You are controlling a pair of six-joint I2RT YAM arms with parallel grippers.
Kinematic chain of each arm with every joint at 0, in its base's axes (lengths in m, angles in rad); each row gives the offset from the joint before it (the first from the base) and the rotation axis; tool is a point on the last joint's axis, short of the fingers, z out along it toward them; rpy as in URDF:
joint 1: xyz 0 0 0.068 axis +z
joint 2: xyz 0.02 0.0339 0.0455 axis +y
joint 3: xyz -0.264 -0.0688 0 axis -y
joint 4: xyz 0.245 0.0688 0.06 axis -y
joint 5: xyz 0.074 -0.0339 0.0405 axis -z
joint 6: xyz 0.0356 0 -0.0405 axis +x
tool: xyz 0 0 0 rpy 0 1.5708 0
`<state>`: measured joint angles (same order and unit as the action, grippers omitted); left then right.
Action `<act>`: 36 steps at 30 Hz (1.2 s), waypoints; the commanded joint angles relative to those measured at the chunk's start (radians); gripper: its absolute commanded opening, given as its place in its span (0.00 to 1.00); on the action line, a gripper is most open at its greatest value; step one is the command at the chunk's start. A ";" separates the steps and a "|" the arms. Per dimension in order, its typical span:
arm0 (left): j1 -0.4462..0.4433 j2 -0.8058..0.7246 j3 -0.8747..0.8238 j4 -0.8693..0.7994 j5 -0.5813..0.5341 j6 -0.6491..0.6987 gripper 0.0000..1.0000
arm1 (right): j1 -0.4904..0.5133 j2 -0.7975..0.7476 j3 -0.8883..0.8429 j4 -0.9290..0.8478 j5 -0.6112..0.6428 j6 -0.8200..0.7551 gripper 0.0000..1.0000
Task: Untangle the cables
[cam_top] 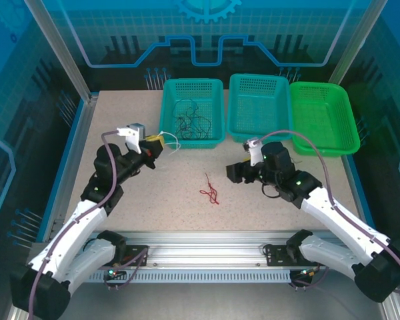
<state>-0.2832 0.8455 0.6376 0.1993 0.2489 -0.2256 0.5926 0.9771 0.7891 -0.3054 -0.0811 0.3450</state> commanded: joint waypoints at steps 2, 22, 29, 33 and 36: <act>-0.024 0.002 -0.012 0.049 0.065 -0.010 0.00 | 0.095 0.042 -0.042 0.233 -0.089 -0.037 0.86; -0.103 -0.007 -0.001 0.089 0.091 -0.018 0.00 | 0.245 0.475 0.085 0.776 0.106 -0.137 0.64; -0.105 -0.057 -0.004 0.022 0.012 0.025 0.00 | 0.193 0.437 0.127 0.696 0.101 -0.045 0.00; -0.104 -0.066 -0.025 0.062 0.033 0.036 0.38 | 0.155 0.345 0.148 0.632 0.107 0.003 0.00; -0.105 -0.066 -0.049 0.129 0.074 0.030 0.57 | 0.102 0.287 0.193 0.543 0.124 0.050 0.00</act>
<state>-0.3828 0.7895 0.6212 0.2615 0.2874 -0.2050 0.7387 1.3331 0.9131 0.3038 0.0231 0.3294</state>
